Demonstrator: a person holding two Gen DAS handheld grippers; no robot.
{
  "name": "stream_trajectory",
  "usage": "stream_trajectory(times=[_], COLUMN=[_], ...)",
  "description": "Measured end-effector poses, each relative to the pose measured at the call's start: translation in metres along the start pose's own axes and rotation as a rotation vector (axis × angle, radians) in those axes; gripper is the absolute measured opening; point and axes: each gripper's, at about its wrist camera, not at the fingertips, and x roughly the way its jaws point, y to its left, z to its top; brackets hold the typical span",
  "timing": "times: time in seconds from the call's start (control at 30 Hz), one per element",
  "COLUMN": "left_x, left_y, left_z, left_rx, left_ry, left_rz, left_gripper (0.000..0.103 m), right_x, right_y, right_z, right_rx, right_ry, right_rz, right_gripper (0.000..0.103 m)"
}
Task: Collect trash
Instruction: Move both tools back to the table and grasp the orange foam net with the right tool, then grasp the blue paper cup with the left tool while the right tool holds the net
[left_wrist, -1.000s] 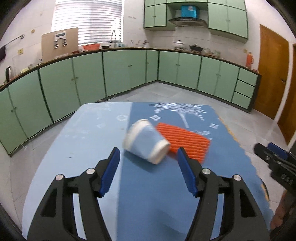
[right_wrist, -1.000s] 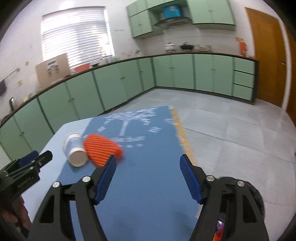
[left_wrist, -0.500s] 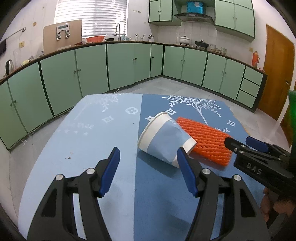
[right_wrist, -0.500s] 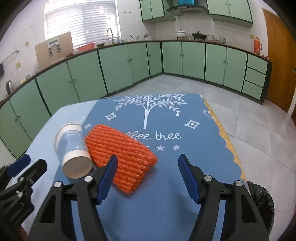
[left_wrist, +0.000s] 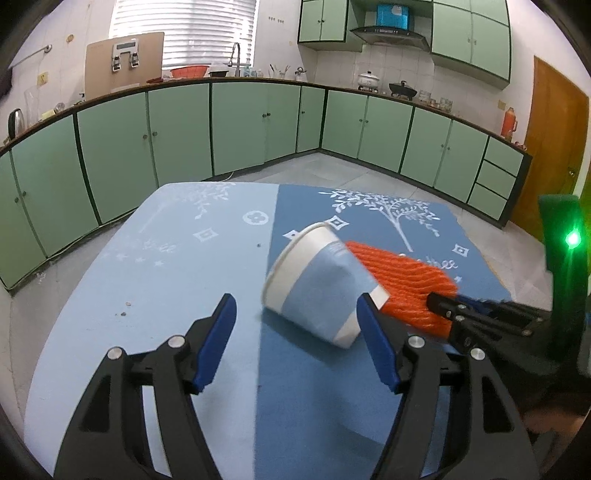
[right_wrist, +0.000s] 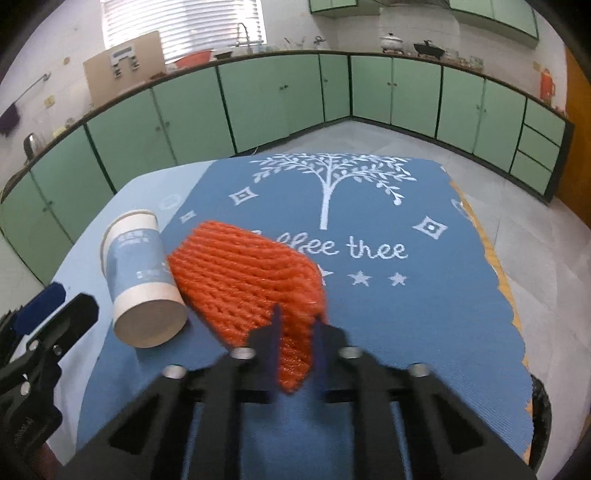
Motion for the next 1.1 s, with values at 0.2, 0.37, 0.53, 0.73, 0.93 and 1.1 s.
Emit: stream_trajectory(times=[0.2,0.37,0.53,0.73,0.93,1.1], left_x=[0.001,0.016,0.038,0.052,0.049,0.036], left_y=[-0.022,-0.042,-0.061,-0.07,-0.065,-0.052], left_z=[0.005,0.01,0.016,0.016,0.016,0.014], left_rx=[0.0,0.012,0.043,0.059,0.022,-0.014], left_ry=[-0.004,0.01,0.03,0.044,0.03,0.01], left_rz=[-0.038,-0.023,0.021,0.074,0.127,0.065], left_gripper=[0.076,0.079,0.079,0.08,0.057,0.022], right_x=[-0.014,-0.025,-0.032,-0.03,-0.026,-0.028], right_y=[-0.015,-0.031,-0.053,-0.067,-0.072,-0.07], right_z=[-0.002,-0.003,-0.003,-0.002,-0.003,-0.004], right_rx=[0.063,0.088,0.112,0.129,0.145,0.142], right_ry=[-0.038,-0.064,-0.084,-0.09,-0.081,-0.088], right_rz=[-0.004,-0.038,-0.085,-0.094,-0.077,-0.078], right_gripper=[0.007,0.007,0.007,0.007,0.007,0.007])
